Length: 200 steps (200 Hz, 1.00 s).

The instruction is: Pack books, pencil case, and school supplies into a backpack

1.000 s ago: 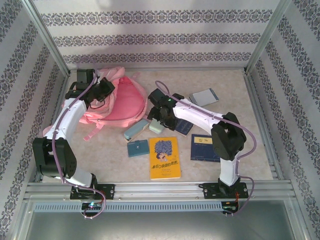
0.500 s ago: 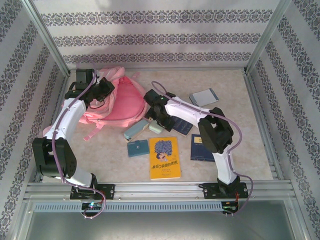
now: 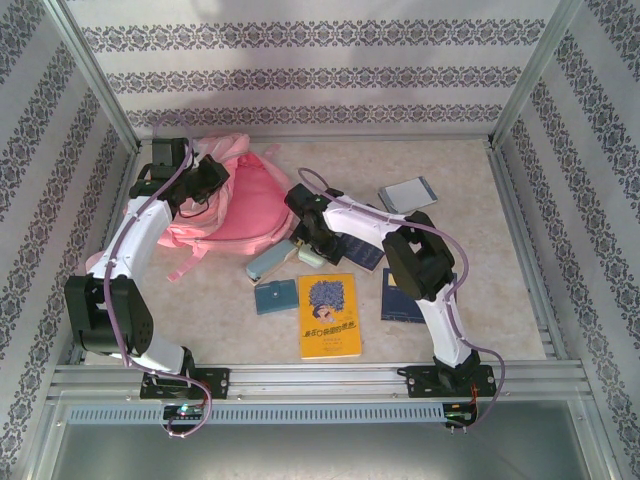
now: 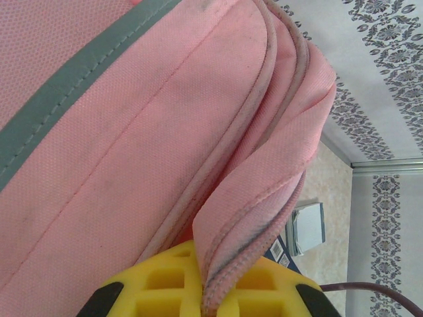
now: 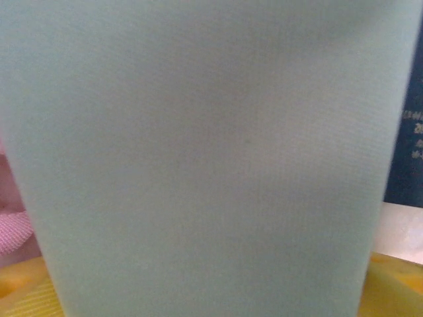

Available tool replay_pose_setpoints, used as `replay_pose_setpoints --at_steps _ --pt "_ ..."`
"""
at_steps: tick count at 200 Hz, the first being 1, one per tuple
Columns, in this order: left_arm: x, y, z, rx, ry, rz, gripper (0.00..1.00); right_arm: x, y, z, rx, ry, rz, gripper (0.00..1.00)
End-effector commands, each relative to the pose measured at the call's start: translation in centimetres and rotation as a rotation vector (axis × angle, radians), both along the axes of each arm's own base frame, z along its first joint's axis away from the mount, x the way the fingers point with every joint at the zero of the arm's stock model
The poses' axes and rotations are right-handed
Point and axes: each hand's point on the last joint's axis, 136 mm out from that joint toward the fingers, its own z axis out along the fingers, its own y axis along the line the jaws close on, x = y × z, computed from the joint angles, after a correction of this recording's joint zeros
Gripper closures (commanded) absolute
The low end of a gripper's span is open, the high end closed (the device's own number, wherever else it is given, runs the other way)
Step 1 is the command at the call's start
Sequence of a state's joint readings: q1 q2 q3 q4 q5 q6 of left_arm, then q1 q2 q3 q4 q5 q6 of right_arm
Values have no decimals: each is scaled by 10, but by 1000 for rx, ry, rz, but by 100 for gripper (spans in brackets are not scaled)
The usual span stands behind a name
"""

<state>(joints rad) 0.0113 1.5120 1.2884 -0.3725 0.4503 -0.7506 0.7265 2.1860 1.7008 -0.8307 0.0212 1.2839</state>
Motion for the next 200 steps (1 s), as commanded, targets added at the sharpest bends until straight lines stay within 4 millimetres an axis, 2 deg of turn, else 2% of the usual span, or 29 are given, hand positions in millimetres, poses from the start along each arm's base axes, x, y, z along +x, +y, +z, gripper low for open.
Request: replay_pose_setpoints --at_steps 1,38,67,82,110,140,166,186,200 --pt "8 11 17 -14 -64 35 100 7 -6 4 -29 -34 -9 13" --pt "9 10 15 -13 -60 30 100 11 -9 17 -32 -80 5 22" --pt "9 9 16 -11 -62 22 100 12 -15 29 -50 -102 9 23" --pt "9 9 18 -1 -68 12 100 14 -23 44 -72 -145 9 23" --pt "9 4 28 29 -90 -21 100 22 -41 91 -104 -294 26 22" --pt "12 -22 45 12 -112 -137 100 23 -71 139 -161 -463 70 21" --pt "8 -47 63 45 -146 -224 100 17 -90 162 -139 -562 110 21" --pt "3 -71 81 54 -185 -313 100 12 -93 173 -107 -629 171 21" --pt "-3 -88 92 63 -211 -379 100 7 -84 183 -49 -684 253 21"
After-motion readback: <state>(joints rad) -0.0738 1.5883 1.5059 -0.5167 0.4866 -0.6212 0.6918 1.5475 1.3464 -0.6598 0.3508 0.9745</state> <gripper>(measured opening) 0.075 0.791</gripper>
